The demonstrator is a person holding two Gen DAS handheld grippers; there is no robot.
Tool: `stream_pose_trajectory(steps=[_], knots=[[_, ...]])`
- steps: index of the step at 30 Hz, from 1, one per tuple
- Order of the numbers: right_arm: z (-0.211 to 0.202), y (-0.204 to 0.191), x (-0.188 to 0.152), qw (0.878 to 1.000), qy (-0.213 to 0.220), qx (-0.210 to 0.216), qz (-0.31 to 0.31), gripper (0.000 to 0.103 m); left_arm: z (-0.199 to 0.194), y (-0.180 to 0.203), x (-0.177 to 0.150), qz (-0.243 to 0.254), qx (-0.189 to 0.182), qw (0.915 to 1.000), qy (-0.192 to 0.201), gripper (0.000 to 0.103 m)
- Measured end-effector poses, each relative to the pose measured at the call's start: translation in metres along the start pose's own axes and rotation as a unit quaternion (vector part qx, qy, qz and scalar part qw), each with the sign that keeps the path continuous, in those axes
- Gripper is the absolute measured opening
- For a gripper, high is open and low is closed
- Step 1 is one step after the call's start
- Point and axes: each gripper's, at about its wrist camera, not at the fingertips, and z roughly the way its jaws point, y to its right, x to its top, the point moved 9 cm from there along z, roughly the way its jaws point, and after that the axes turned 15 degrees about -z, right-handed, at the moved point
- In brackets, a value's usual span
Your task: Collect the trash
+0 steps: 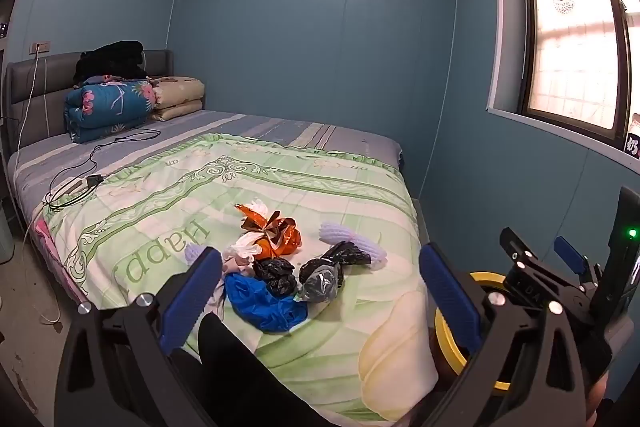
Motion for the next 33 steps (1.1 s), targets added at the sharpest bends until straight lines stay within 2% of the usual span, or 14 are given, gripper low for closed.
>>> stream_pose_trajectory(steps=[14,33], knots=[[0.006,-0.006,-0.001,1.000,-0.008,0.004,-0.001,0.095,-0.004,-0.008,0.007,-0.003,0.002,1.0000,-0.006,0.095],[-0.003,-0.004,0.001,1.000,-0.004,0.001,0.002,0.095,-0.001,-0.004,0.000,-0.008,0.004,0.9999,-0.009,0.095]])
